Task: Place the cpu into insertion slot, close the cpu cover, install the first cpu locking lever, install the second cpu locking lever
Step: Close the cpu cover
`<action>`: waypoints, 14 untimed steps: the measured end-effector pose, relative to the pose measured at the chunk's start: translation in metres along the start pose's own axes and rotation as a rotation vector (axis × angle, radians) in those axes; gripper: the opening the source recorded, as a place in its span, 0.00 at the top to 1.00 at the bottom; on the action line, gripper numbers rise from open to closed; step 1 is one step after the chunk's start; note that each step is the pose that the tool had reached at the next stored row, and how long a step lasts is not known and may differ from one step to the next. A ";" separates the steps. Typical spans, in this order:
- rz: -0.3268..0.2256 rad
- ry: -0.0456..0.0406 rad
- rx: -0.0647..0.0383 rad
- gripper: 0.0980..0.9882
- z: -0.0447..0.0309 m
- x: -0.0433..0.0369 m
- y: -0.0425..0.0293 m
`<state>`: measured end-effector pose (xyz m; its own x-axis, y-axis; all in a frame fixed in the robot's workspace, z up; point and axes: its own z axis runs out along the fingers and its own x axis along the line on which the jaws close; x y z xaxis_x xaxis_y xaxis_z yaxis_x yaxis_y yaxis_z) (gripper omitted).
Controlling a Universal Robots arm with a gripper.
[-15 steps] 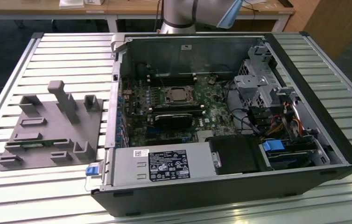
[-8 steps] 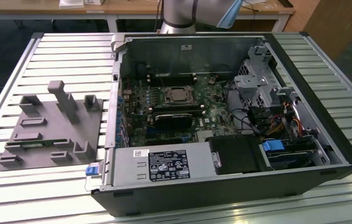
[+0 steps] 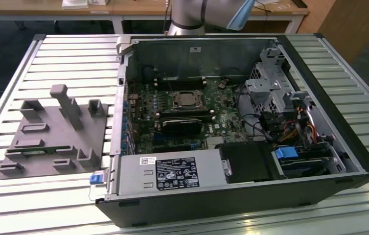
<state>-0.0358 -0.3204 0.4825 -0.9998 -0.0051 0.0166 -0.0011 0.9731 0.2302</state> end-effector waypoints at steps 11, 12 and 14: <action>0.000 0.0000 0.001 1.00 0.0071 -0.0001 -0.0017; 0.000 -0.0001 0.000 1.00 0.0088 -0.0001 -0.0023; 0.000 0.0000 0.001 1.00 0.0118 -0.0002 -0.0034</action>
<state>-0.0358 -0.3211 0.4702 -0.9998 -0.0051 0.0166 -0.0011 0.9733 0.2297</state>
